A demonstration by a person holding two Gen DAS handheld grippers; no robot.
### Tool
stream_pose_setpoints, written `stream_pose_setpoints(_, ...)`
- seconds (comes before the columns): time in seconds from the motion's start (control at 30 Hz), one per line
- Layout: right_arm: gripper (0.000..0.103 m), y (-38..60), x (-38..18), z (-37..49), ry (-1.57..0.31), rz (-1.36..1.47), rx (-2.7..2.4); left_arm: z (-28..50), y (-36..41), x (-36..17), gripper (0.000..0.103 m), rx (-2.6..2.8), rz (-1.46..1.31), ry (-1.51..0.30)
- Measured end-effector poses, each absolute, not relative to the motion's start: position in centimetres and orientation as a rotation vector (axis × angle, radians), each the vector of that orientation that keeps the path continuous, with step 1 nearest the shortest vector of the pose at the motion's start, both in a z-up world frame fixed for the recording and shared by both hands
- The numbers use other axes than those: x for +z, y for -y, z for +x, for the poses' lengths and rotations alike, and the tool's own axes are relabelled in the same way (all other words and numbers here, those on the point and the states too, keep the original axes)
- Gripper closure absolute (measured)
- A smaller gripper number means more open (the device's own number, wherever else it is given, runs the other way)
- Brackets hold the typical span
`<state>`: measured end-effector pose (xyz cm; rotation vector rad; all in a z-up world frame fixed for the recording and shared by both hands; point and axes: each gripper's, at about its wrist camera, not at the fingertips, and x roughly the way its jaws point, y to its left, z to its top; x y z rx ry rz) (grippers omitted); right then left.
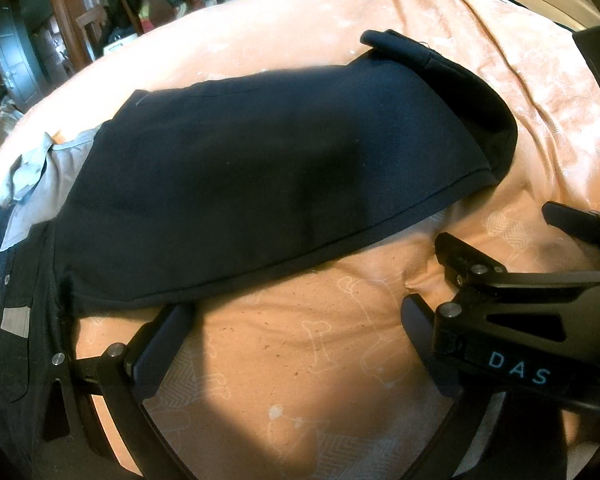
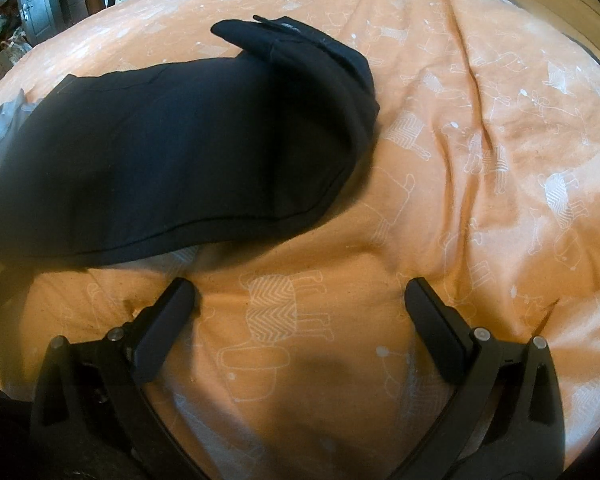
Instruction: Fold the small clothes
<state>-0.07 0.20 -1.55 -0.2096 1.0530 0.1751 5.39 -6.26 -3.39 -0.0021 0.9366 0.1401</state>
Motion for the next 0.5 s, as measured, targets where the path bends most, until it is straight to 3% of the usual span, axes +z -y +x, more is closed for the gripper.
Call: stream_pose_setpoints(0.5, 0.0, -0.3, -1.4, 2.0, -1.063, -0.236, 0.241, 5.3, 6.2, -3.4, 0.0, 0.135, -0.021, -0.935)
